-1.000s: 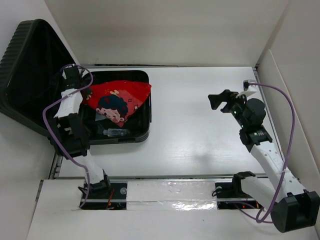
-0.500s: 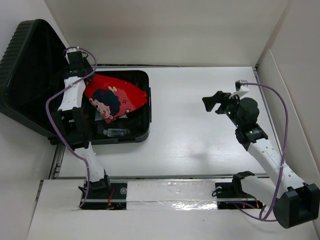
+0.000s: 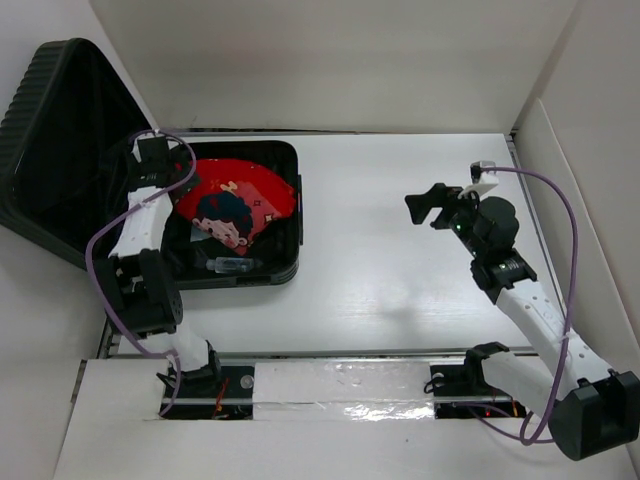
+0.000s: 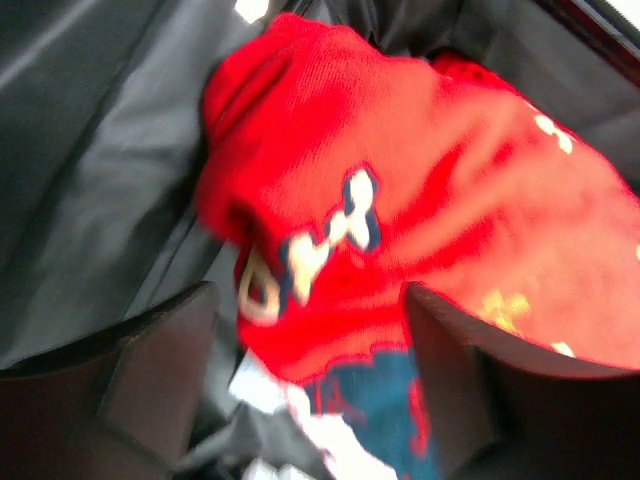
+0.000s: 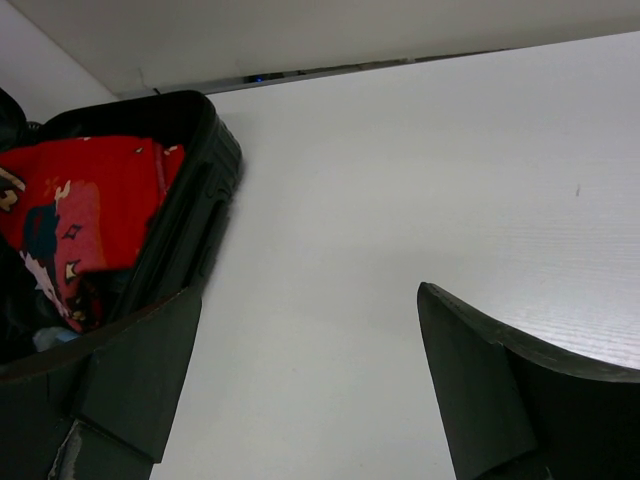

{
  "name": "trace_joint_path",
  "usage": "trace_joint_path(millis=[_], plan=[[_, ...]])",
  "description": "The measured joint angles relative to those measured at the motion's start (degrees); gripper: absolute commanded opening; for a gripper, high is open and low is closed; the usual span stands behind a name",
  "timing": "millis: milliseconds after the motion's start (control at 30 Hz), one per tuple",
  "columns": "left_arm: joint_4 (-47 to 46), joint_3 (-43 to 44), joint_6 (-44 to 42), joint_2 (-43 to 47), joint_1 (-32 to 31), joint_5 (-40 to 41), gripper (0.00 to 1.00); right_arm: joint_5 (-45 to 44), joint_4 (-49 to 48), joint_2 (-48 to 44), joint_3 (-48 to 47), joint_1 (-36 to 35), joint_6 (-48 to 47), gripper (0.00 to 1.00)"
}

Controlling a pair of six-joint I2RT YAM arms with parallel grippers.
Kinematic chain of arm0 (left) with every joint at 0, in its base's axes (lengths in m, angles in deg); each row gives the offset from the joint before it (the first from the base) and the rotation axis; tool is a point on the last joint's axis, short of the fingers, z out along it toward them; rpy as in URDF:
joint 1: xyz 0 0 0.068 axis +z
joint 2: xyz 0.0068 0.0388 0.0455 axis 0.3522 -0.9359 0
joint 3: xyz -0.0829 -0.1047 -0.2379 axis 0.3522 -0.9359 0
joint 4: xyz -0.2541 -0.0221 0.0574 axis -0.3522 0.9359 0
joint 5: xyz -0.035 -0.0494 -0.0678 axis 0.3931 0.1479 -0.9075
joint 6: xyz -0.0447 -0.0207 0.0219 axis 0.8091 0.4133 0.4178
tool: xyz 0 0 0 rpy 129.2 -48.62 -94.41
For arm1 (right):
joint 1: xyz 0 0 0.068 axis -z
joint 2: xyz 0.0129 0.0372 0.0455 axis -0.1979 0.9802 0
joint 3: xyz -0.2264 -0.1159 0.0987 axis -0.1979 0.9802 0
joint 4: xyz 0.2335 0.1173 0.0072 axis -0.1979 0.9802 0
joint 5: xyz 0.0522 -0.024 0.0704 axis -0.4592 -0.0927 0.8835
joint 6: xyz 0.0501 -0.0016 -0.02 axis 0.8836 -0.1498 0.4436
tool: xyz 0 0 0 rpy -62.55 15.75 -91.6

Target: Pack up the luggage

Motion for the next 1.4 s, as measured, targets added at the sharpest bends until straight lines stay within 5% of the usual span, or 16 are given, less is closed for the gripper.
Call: trace_joint_path(millis=[300, 400, 500, 533, 567, 600, 667, 800, 867, 900, 1000, 1033, 1233, 1400], plan=[[5.6, -1.3, 0.8, 1.6, -1.6, -0.4, 0.82, 0.4, 1.3, -0.9, -0.4, 0.0, -1.3, 0.98], [6.5, -4.6, 2.6, 7.1, -3.3, 1.2, 0.74, 1.3, 1.3, -0.6, -0.4, 0.0, -1.7, 0.89], [5.5, -8.5, 5.3, 19.6, -3.1, 3.7, 0.59, 2.5, 1.3, 0.2, -0.4, -0.1, -2.5, 0.49], [5.1, -9.7, 6.2, 24.5, -2.7, 5.1, 0.51, 3.1, 1.3, 0.4, -0.4, -0.2, -2.6, 0.23], [4.7, -10.7, 7.1, 29.3, -2.3, 6.7, 0.39, 3.7, 1.3, 0.7, -0.4, -0.3, -2.9, 0.14], [4.5, -11.4, 8.0, 33.8, -2.0, 8.6, 0.16, 4.3, 1.2, 0.9, -0.4, -0.3, -2.7, 0.04], [4.8, -12.3, 9.4, 40.5, -1.6, 12.6, 0.00, 5.3, 1.1, 1.4, -0.5, -0.4, -2.8, 0.00], [7.1, -15.9, 11.2, 52.8, -1.6, 19.9, 0.03, 7.3, 0.7, 2.7, -0.7, -0.4, -2.8, 0.00], [9.9, -17.8, 11.4, 58.2, -1.6, 24.3, 0.21, 8.4, 0.4, 3.3, -0.7, -0.4, -2.8, 0.00], [11.8, -17.9, 11.6, 60.5, -1.6, 27.4, 0.42, 8.9, 0.4, 3.6, -0.7, -0.4, -2.8, 0.02], [14.3, -17.7, 12.7, 62.9, -1.6, 35.8, 0.78, 9.7, 0.5, 4.4, -0.7, -0.4, -3.0, 0.18], [15.2, -17.8, 13.0, 62.7, -1.6, 38.5, 0.82, 9.8, 0.5, 4.5, -0.7, -0.4, -3.0, 0.24], [16.7, -16.5, 10.3, 54.1, -1.6, 50.1, 0.75, 10.9, 0.4, 4.7, -0.8, -1.0, -3.5, 0.29], [15.9, -7.3, 6.7, 41.6, -1.6, 55.0, 0.65, 11.1, 0.5, 4.7, -1.6, -2.2, -4.2, 0.29]])
